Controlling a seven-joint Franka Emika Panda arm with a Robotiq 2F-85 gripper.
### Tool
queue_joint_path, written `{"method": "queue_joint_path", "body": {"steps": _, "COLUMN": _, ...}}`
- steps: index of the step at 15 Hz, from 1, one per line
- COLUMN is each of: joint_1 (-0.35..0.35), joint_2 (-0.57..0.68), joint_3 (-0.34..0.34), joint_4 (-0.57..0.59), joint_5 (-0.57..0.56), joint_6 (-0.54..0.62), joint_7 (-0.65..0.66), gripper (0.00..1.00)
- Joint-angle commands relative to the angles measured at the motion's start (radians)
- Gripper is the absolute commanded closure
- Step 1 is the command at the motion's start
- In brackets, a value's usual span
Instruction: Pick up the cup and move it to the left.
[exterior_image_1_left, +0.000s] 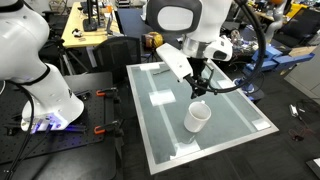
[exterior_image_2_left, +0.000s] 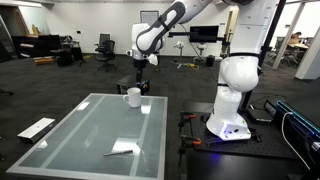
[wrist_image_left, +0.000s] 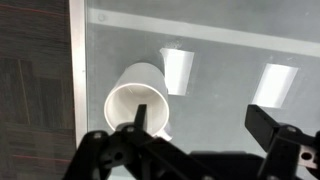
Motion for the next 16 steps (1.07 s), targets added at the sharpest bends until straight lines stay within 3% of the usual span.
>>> {"method": "queue_joint_path", "body": {"steps": 1, "joint_1": -0.015, "joint_2": 0.064, "joint_3": 0.015, "joint_4": 0.040, "joint_5": 0.007, "joint_6": 0.040, "joint_7": -0.017, "gripper": 0.00}}
{"method": "queue_joint_path", "body": {"steps": 16, "joint_1": -0.092, "joint_2": 0.286, "joint_3": 0.089, "joint_4": 0.168, "joint_5": 0.011, "joint_6": 0.070, "joint_7": -0.215, "gripper": 0.00}}
